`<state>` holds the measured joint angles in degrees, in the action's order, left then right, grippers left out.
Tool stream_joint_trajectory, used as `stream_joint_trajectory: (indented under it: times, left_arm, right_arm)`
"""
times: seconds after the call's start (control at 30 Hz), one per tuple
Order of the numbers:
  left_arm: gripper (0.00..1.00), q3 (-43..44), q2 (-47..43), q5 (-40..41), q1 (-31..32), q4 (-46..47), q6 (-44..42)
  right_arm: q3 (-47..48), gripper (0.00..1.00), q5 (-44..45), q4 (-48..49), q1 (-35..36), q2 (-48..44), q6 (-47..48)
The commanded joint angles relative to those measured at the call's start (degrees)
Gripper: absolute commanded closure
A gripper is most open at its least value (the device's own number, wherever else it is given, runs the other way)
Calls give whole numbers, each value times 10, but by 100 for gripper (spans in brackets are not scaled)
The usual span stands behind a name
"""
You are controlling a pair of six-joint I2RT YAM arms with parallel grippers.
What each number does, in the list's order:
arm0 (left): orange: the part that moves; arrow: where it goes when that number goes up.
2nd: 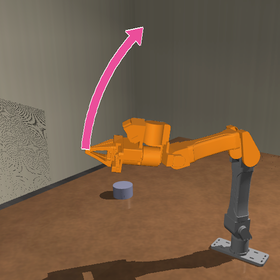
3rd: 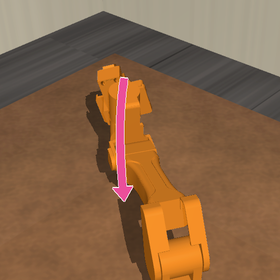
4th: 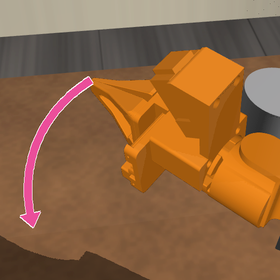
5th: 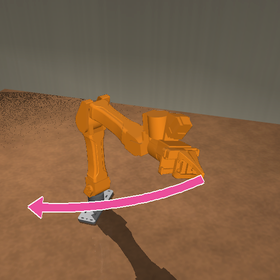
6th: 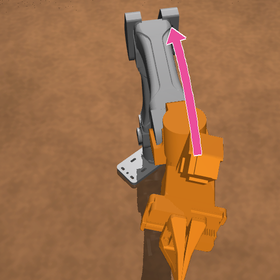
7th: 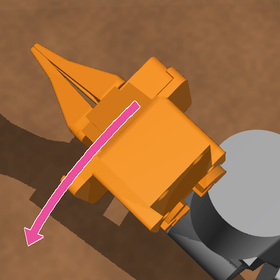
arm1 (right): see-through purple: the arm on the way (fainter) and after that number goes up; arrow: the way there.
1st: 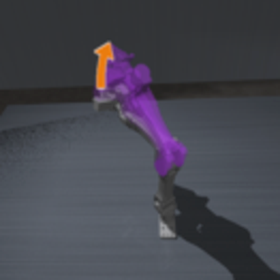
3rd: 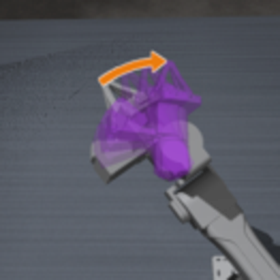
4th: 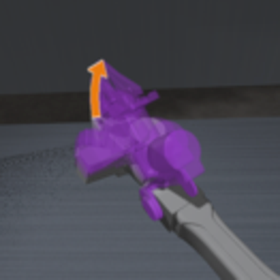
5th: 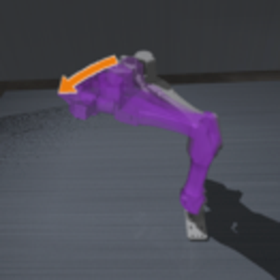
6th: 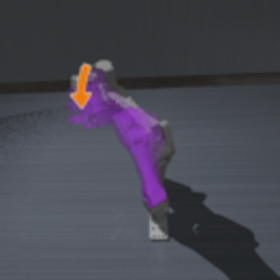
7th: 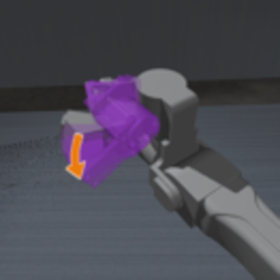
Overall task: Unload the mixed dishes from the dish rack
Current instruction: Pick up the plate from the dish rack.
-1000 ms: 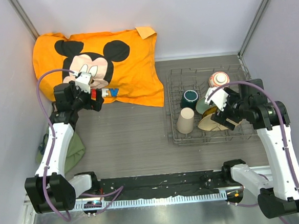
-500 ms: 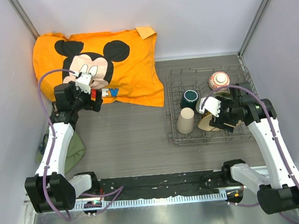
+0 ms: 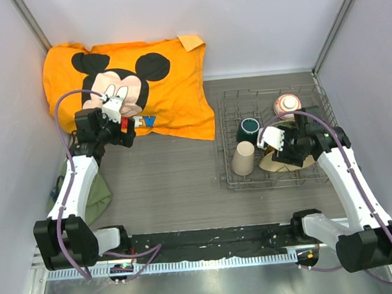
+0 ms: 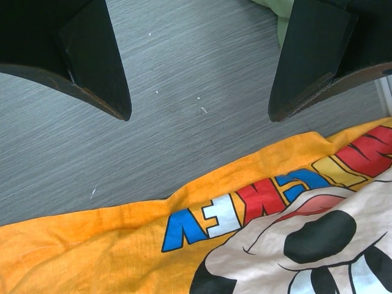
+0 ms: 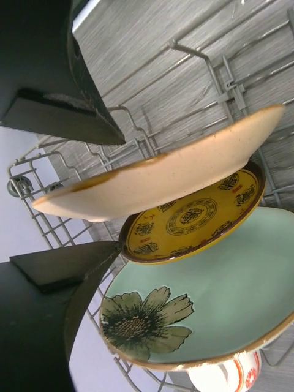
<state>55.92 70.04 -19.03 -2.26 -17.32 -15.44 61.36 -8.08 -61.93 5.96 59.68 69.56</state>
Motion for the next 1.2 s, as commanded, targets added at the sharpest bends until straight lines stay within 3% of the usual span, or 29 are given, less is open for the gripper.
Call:
stream_joint_trajectory:
  times: [0.0, 0.5, 0.93, 1.17]
  left_arm:
    - [0, 9, 10, 6, 2, 27, -3]
    - [0, 7, 26, 17, 2, 37, -5]
    - [0, 0, 21, 16, 2, 41, -6]
    - [0, -2, 18, 14, 2, 43, -5]
  right_arm:
    - [-17, 35, 28, 56, 2, 20, 12]
    - [-27, 80, 51, 98, 3, 45, 24]
    - [17, 93, 78, 80, 2, 15, 56]
    - [61, 95, 94, 46, 2, 7, 73]
